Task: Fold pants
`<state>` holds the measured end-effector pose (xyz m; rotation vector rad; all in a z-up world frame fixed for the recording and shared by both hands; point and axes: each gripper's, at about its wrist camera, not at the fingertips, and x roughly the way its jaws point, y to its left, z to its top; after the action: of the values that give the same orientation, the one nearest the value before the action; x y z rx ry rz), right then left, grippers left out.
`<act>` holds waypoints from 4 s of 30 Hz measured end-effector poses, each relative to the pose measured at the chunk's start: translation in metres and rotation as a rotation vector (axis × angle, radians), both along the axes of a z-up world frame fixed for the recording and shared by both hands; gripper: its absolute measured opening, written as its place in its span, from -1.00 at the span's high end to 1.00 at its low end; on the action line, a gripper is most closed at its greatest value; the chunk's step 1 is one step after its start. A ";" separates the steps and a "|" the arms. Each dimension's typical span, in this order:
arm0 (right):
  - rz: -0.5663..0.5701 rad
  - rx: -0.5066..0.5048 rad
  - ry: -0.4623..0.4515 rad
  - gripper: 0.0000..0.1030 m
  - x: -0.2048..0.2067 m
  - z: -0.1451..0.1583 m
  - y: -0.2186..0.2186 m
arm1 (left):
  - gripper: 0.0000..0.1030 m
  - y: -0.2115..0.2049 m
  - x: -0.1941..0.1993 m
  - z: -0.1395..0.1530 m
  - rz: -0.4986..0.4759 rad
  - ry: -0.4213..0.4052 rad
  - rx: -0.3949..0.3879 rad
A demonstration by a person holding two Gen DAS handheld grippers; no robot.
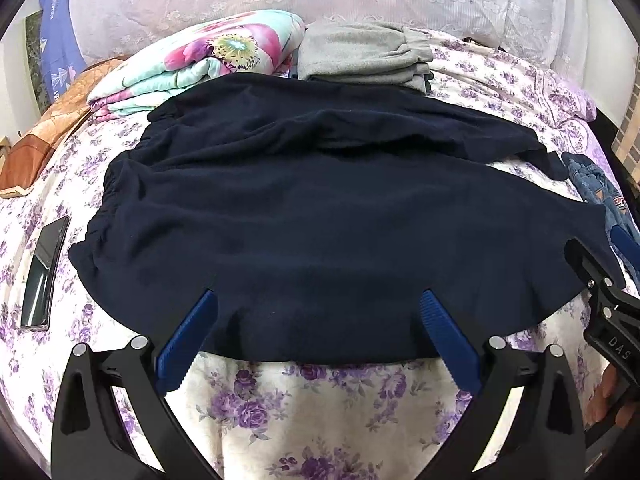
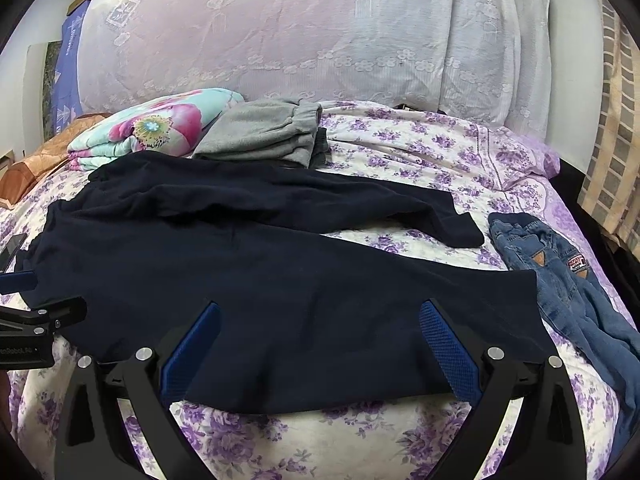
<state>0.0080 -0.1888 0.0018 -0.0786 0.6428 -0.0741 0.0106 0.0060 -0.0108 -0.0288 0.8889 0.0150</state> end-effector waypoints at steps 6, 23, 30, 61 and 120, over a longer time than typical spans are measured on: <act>-0.003 0.000 0.007 -0.93 -0.002 0.000 -0.002 | -0.91 0.002 -0.002 -0.001 0.003 0.004 -0.008; 0.011 0.013 0.010 -0.93 -0.005 -0.001 -0.001 | -0.91 0.003 -0.005 0.000 0.007 0.012 -0.012; 0.011 0.012 0.011 -0.93 -0.005 -0.001 -0.001 | -0.91 0.002 -0.006 -0.002 0.004 0.014 -0.014; -0.032 0.065 0.043 -0.93 -0.004 -0.009 -0.023 | -0.90 0.100 0.003 -0.026 0.127 0.161 -0.288; -0.524 0.235 0.385 -0.12 -0.102 -0.032 -0.267 | 0.41 0.194 -0.034 -0.002 0.391 0.163 -0.189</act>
<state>-0.0942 -0.4554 -0.0299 0.3118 1.0410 -0.4968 -0.0232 0.1999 -0.0129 -0.3819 1.0339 0.3022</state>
